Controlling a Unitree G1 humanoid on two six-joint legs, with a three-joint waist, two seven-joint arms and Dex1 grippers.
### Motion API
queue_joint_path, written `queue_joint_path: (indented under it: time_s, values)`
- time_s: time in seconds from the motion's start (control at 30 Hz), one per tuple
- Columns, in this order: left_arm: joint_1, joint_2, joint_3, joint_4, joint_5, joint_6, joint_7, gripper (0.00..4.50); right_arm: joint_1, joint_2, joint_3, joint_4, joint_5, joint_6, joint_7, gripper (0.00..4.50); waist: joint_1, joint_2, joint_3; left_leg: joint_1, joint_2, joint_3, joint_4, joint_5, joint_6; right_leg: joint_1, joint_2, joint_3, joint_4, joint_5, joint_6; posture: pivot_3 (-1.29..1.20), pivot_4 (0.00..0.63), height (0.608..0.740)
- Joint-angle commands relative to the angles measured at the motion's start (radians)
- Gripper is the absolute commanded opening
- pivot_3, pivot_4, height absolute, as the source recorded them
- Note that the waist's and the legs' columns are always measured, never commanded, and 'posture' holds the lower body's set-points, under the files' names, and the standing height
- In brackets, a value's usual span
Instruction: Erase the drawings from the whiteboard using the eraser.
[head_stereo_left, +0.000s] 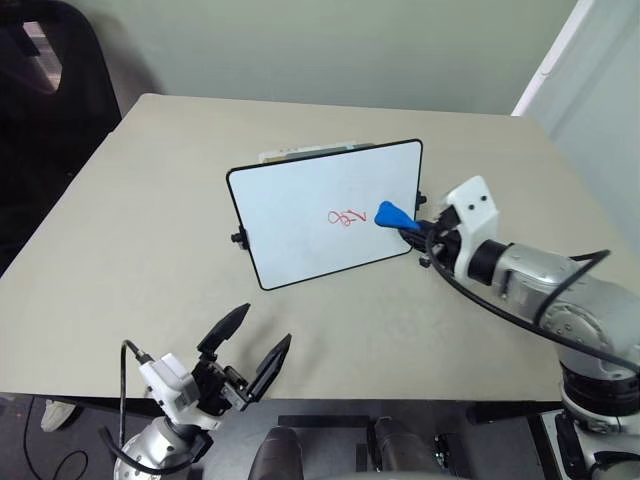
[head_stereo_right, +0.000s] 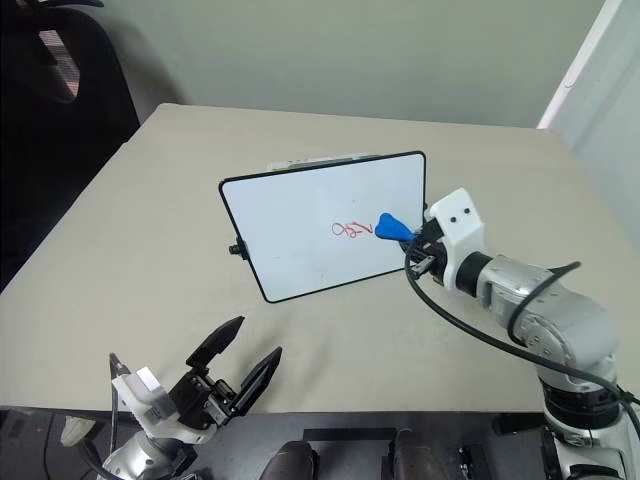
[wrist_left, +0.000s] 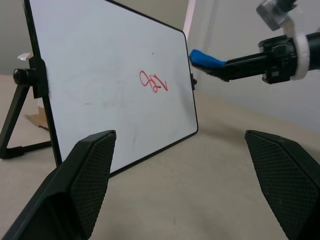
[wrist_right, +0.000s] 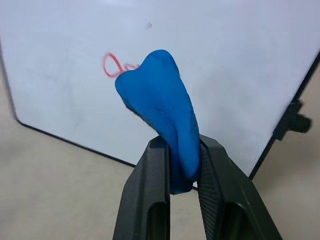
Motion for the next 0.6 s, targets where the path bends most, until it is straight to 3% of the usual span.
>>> queue_joint_path:
  time_s: [0.03, 0.27, 0.6]
  values:
    - [0.002, -0.006, -0.011, -0.03, 0.004, -0.015, -0.002, 4.5, -0.046, 0.019, 0.068, 0.006, -0.091, -0.096, -0.014, 0.42, 0.0, 0.0, 0.0, 0.0, 0.0, 0.0, 0.0, 0.0, 0.0, -0.001, 0.0, 0.0, 0.0, 0.001, 0.001, 0.0, 0.15, 0.74]
    - [0.0, -0.004, -0.013, -0.03, 0.005, -0.016, 0.0, 4.5, -0.076, 0.065, 0.143, 0.078, -0.211, -0.164, -0.023, 0.42, 0.0, 0.0, 0.0, -0.001, 0.0, -0.001, 0.0, 0.0, 0.0, -0.002, 0.0, 0.0, 0.0, 0.002, 0.006, 0.0, 0.15, 0.74]
    - [0.004, -0.005, -0.014, -0.036, 0.003, -0.016, 0.003, 4.5, -0.072, 0.093, 0.221, 0.166, -0.322, -0.12, -0.014, 0.42, -0.001, 0.0, 0.0, -0.001, 0.0, -0.001, 0.0, 0.0, 0.0, -0.002, 0.0, 0.0, 0.0, 0.003, 0.006, 0.0, 0.15, 0.74]
